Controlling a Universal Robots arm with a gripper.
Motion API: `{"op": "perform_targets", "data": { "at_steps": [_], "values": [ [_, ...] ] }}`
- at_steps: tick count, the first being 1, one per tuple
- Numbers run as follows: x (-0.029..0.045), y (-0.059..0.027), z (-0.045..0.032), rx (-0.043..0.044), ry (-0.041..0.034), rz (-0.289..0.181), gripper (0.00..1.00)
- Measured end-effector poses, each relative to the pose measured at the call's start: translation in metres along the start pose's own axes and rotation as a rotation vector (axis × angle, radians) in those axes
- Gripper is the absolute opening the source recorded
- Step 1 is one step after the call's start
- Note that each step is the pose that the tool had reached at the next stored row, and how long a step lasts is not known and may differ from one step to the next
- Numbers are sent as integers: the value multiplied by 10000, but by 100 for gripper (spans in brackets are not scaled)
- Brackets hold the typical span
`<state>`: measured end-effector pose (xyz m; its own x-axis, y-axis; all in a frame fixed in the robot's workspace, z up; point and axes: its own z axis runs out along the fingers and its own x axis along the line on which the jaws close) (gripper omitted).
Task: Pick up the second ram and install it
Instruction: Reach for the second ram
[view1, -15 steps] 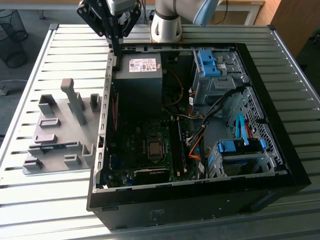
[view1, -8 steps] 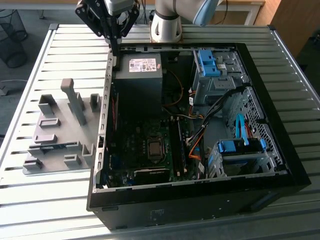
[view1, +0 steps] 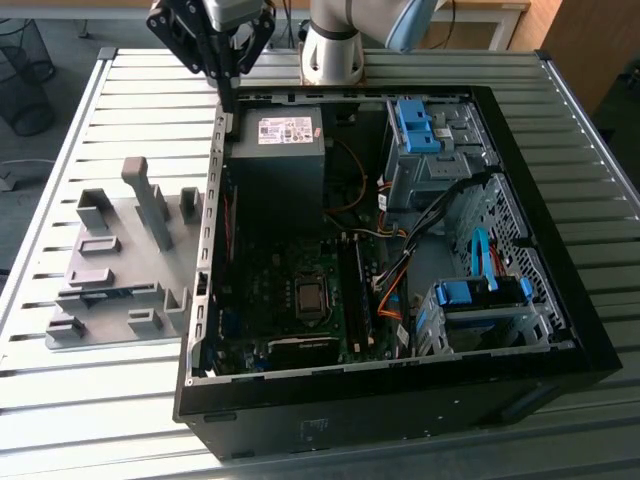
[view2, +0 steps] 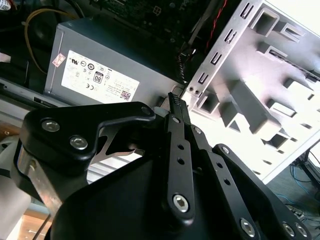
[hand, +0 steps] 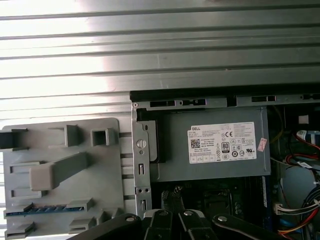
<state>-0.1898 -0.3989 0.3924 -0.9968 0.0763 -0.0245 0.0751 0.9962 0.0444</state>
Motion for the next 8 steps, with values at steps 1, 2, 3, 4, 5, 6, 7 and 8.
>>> {"op": "perform_targets", "data": {
  "at_steps": [1,2,3,4,5,6,7,8],
  "values": [
    [4,0,0,0,1,0,10],
    [8,-1,0,0,1,0,10],
    [13,-1,0,1,1,-1,10],
    [17,-1,0,0,1,-1,10],
    [21,-2,0,0,1,0,10],
    [25,-2,0,0,0,0,10],
    [29,-2,-1,0,1,0,10],
    [34,-3,-1,1,1,0,10]
  ]
}}
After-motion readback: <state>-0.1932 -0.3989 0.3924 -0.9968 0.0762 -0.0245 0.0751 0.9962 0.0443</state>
